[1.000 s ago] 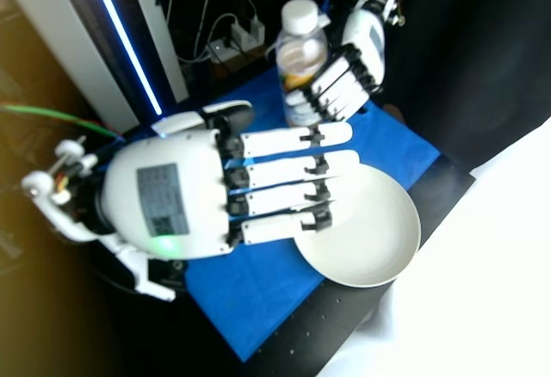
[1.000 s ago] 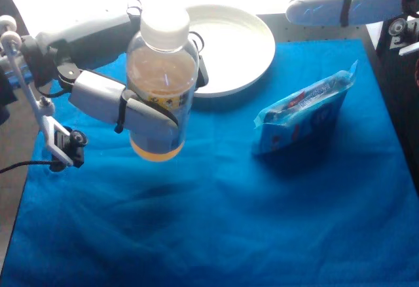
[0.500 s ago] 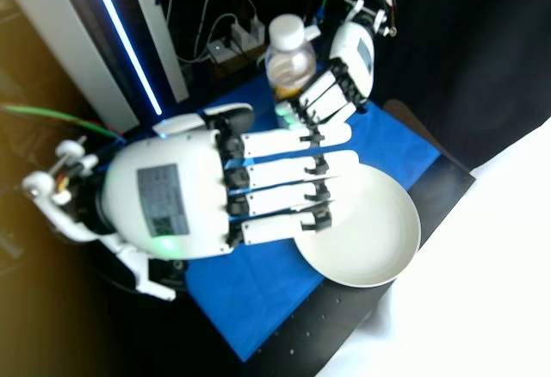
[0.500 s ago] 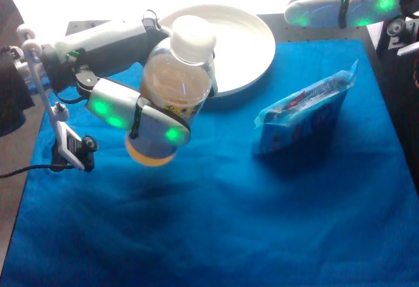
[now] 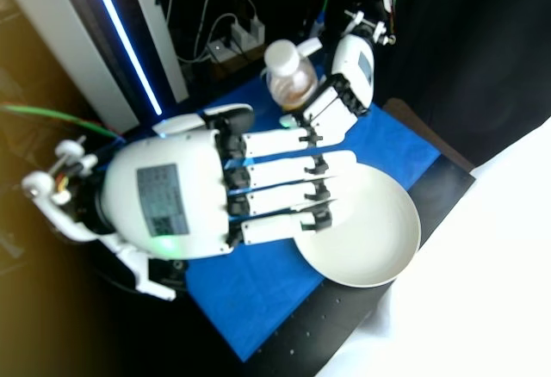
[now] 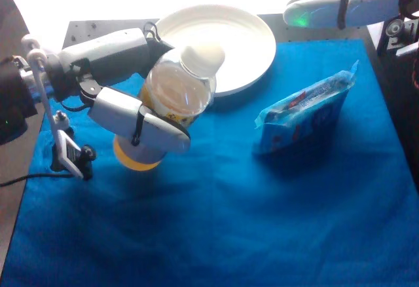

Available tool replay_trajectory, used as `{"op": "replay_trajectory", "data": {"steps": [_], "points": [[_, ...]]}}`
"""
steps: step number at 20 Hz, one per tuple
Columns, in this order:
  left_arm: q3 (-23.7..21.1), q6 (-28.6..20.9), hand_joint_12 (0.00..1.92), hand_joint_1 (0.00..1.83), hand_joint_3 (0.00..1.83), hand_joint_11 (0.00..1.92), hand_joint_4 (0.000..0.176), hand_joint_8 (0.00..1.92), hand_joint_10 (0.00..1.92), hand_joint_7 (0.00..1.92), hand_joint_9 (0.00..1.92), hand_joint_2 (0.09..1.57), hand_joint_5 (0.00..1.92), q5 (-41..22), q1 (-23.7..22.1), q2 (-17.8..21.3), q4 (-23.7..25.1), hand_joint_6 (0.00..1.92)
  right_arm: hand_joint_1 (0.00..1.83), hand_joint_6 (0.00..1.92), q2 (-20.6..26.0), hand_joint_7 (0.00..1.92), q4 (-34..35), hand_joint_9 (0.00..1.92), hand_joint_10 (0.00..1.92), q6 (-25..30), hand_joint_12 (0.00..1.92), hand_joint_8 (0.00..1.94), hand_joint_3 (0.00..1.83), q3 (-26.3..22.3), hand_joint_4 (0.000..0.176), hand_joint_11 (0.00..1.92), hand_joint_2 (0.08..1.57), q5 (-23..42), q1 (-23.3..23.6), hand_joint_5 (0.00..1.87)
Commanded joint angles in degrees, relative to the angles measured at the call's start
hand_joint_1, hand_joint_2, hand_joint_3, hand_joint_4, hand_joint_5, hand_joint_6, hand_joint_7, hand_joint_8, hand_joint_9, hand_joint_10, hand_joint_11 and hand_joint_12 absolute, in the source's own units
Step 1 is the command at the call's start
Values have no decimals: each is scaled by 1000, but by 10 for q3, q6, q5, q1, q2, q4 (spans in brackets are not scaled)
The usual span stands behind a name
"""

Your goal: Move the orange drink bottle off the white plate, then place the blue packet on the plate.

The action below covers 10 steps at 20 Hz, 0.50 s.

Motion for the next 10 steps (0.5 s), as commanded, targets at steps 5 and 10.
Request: {"op": "replay_trajectory", "data": {"steps": [5,10], "points": [[0,-13,1921,1120,1,961,0,1303,1797,872,902,1122,964,-65,-1,-1,-41,994,892,14,-2,407,34,330,4,3,725,1,5,-1,0,0,912,64,3,605],[0,-13,1436,1050,4,532,0,720,997,760,708,1198,805,-66,-1,-2,-41,1246,887,7,-2,406,34,336,2,3,732,0,0,-1,0,0,900,64,3,612]]}}
